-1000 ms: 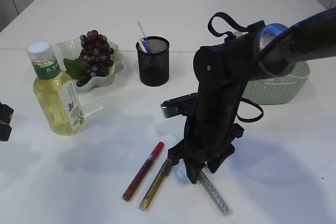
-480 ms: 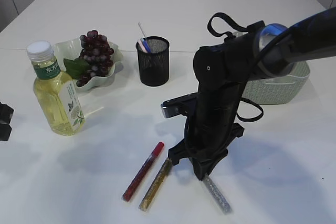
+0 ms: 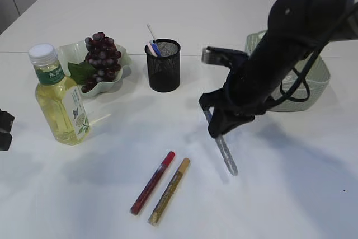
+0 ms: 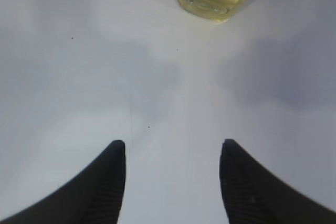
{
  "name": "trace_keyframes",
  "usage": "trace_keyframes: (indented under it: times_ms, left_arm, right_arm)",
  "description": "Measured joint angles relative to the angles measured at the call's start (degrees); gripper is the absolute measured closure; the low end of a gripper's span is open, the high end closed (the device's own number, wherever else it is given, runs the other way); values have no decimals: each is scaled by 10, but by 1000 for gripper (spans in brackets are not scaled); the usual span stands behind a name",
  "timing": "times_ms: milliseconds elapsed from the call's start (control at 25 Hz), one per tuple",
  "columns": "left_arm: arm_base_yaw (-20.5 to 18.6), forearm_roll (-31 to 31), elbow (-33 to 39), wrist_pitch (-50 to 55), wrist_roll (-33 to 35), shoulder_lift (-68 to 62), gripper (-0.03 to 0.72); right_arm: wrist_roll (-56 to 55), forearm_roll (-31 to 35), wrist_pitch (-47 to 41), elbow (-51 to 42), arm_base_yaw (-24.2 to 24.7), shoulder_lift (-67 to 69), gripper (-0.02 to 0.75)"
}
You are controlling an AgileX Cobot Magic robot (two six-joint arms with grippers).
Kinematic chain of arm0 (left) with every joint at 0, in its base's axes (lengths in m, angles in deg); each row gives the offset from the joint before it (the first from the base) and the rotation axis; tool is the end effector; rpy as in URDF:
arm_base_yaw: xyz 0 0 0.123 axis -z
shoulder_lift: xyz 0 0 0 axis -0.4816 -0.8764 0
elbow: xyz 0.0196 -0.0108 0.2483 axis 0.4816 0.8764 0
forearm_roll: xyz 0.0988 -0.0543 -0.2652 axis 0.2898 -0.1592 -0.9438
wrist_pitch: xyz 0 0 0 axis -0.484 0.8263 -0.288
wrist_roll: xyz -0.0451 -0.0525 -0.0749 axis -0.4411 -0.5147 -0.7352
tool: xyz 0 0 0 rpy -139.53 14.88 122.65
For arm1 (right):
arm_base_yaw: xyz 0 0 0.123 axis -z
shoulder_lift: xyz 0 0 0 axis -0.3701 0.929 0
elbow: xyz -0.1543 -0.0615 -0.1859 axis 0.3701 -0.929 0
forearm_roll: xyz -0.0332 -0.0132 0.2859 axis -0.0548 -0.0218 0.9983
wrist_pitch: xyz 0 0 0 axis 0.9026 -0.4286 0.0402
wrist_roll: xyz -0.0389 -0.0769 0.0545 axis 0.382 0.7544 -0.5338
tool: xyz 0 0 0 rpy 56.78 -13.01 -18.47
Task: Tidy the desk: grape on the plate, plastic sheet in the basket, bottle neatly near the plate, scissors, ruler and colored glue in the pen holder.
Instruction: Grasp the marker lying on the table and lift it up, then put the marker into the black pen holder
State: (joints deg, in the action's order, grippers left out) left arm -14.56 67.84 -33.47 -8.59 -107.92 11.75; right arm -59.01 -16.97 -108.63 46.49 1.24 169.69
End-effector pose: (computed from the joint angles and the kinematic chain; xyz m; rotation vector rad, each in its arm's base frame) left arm 0.2733 -0.0606 0.1708 -0.0496 2.7198 -0.0366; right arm 0.3669 0.1753 0.1149 -0.6281 2.9117 0.5741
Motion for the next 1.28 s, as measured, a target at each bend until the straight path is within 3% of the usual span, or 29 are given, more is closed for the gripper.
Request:
trace_keyframes:
  times_ms: [160,280,440,840,1040,1280]
  left_arm:
    - [0,0,0,1,0,0,273]
    - [0,0,0,4,0,0,273]
    - [0,0,0,8,0,0,273]
    - [0,0,0,32,0,0,273]
    - [0,0,0,46,0,0,273]
    - [0,0,0,48,0,0,273]
  right_arm:
    - [131,142,1,33,52,0,639]
    - [213,211,20,75,68,0,639]
    - [260,242,64,146,70,11,639]
    - [349,288,65,384,70,161,639]
    - [464,395,76,456,70,227,639]
    - [625,511,90,466,70,261,639]
